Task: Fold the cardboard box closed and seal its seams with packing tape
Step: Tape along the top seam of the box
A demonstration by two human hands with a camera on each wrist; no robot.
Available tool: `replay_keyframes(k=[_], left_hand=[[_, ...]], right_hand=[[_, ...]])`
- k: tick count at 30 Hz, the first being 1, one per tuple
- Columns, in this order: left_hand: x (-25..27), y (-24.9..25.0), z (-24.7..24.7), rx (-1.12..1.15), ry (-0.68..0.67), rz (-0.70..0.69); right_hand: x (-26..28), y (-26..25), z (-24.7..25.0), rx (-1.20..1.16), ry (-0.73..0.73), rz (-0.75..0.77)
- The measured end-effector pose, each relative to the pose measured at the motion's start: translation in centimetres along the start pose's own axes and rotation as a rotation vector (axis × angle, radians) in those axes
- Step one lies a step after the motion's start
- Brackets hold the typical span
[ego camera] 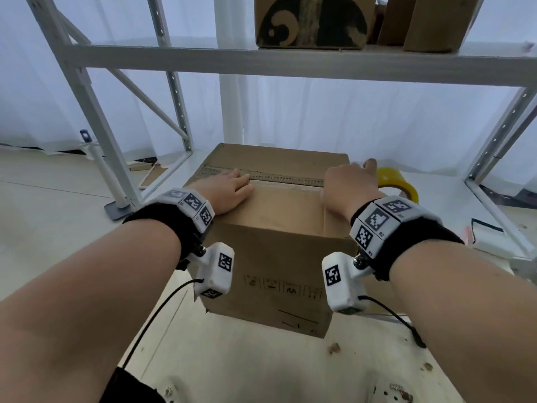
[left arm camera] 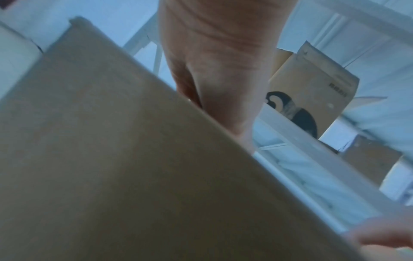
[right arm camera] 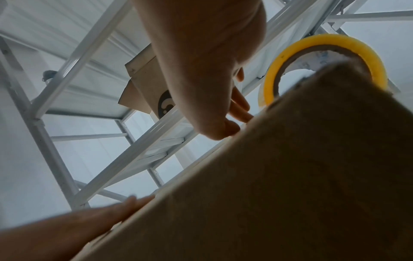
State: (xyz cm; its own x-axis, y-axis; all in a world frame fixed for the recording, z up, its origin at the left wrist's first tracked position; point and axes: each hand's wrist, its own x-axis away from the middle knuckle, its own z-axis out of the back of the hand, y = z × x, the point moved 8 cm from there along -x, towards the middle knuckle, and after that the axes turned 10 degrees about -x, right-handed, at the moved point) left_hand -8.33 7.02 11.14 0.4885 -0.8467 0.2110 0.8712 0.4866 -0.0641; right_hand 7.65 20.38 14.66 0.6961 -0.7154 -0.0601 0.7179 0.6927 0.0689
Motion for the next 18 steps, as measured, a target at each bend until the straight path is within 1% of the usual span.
replay_keyframes(k=[2, 5, 6, 8, 10, 13, 15, 18], left_hand=[[-0.4, 2.7, 0.9, -0.017, 0.019, -0.044], [-0.7, 9.6, 1.4, -0.024, 0.022, -0.235], [-0.7, 11.6, 1.4, -0.021, 0.020, -0.279], [-1.1, 13.7, 1.3, 0.006, 0.028, -0.306], [-1.3, 13.2, 1.3, 0.039, 0.034, -0.301], [-0.9, 10.3, 1.2, 0.068, 0.033, -0.268], [-0.2, 7.2, 1.3, 0.077, 0.054, -0.213], [0.8, 1.8, 1.0, 0.095, 0.051, -0.082]], right_hand=[[0.2, -0.1, -0.3, -0.023, 0.001, 0.007], [0.5, 0.5, -0.8, -0.062, 0.003, 0.006], [0.6, 0.9, -1.0, -0.075, -0.005, 0.002], [0.9, 1.5, -1.7, -0.092, -0.021, 0.003], [1.0, 1.8, -2.0, -0.077, -0.018, 0.015], [0.9, 1.6, -2.0, -0.025, -0.021, 0.018], [0.8, 1.4, -1.8, -0.017, -0.016, 0.015], [0.8, 1.2, -1.6, -0.018, -0.007, 0.017]])
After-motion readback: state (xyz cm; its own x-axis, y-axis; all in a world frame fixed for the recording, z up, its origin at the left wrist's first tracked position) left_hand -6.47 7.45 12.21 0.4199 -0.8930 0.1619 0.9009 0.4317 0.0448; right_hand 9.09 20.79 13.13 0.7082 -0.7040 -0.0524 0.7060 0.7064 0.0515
